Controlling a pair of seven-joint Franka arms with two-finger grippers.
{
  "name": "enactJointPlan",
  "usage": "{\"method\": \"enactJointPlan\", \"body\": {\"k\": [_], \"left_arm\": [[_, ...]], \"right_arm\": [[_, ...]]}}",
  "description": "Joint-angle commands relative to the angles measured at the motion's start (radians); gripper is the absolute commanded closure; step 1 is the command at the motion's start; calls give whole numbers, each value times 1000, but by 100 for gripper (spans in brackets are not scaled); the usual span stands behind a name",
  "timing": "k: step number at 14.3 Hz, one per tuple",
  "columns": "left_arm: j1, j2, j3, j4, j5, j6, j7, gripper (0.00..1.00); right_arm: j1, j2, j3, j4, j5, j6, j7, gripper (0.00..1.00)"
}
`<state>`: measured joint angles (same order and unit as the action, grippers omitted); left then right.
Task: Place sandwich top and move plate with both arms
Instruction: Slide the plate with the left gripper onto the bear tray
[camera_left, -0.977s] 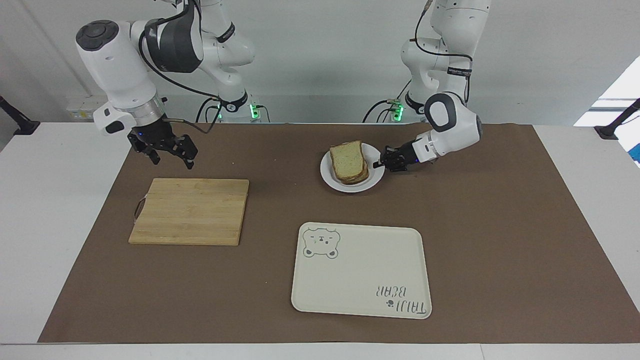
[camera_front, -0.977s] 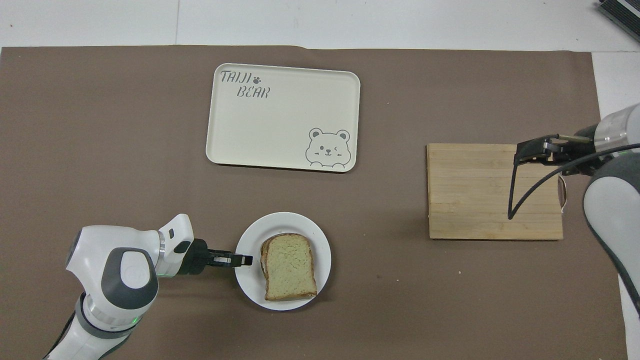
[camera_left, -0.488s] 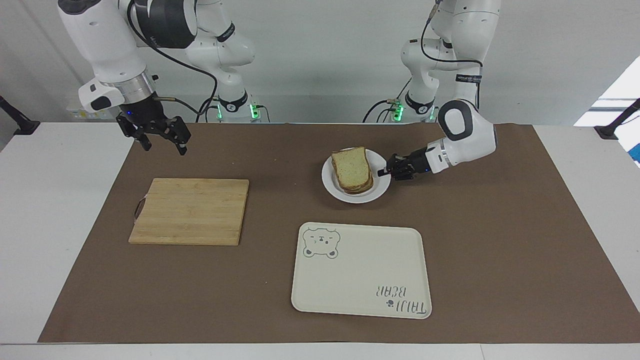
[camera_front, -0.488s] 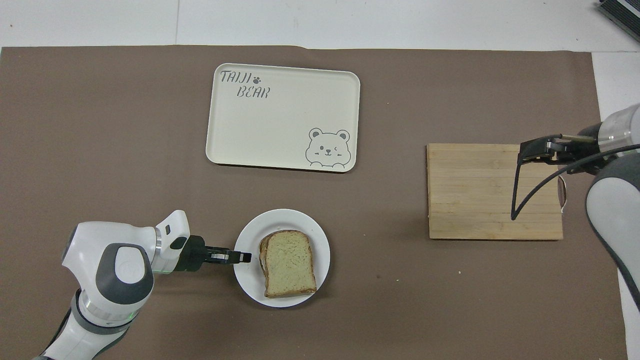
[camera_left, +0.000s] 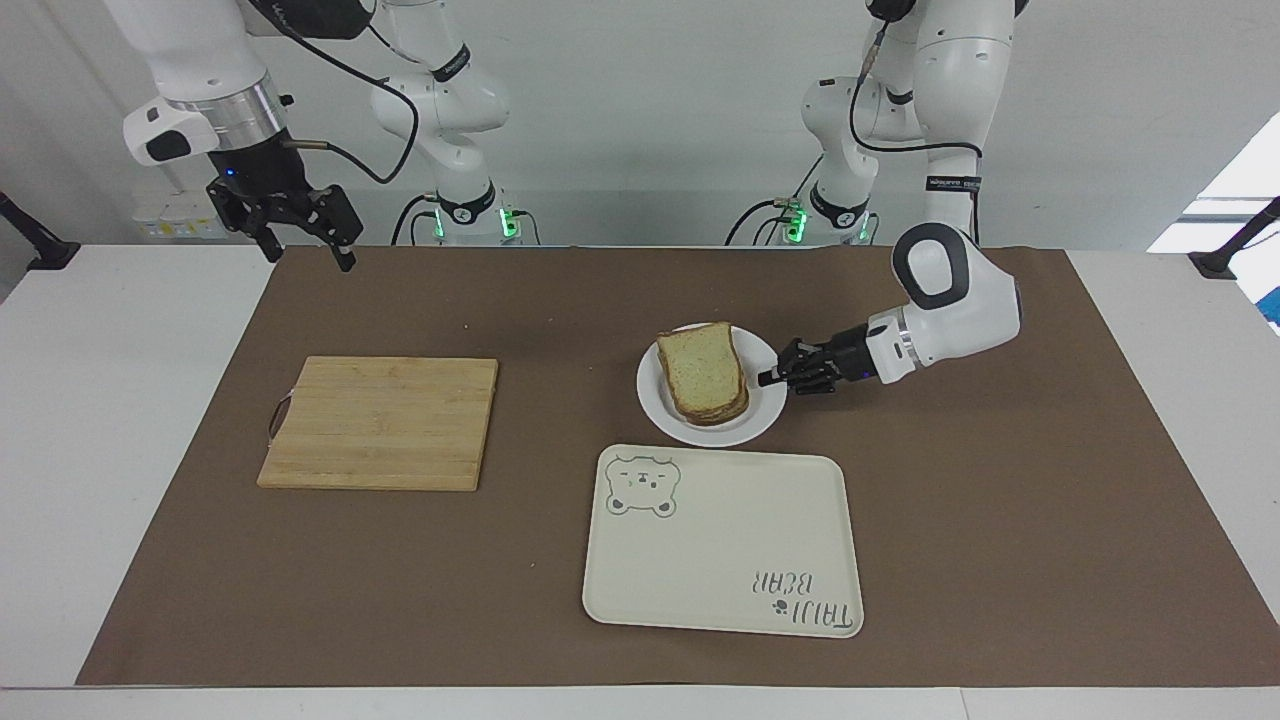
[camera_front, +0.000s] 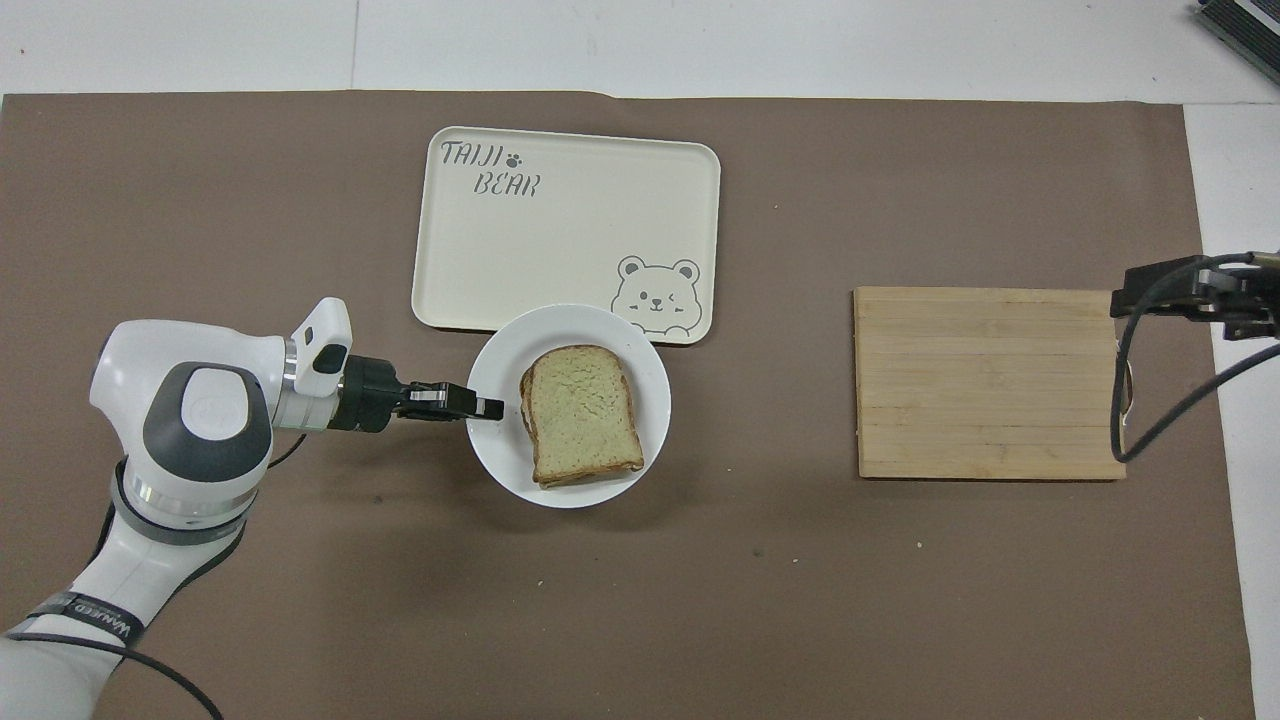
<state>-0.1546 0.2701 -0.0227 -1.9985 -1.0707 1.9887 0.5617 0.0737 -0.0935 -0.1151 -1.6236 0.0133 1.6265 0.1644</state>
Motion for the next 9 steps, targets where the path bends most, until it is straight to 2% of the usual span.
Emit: {"method": "enactJointPlan", "body": {"k": [1,5,9], "left_arm": [[18,133,-5,205,29,-74,-58,100],[17,262,-5,410,63,-107,-172,100],[6,343,-3,513,64,-62,-227,100]], "right_arm": [[-15,-17,8,50,-19,-60,-31,0],[-17,1,14,85,-47,-96,-169,0],[-8,-25,22,53,-32,-119,-172,0]]}}
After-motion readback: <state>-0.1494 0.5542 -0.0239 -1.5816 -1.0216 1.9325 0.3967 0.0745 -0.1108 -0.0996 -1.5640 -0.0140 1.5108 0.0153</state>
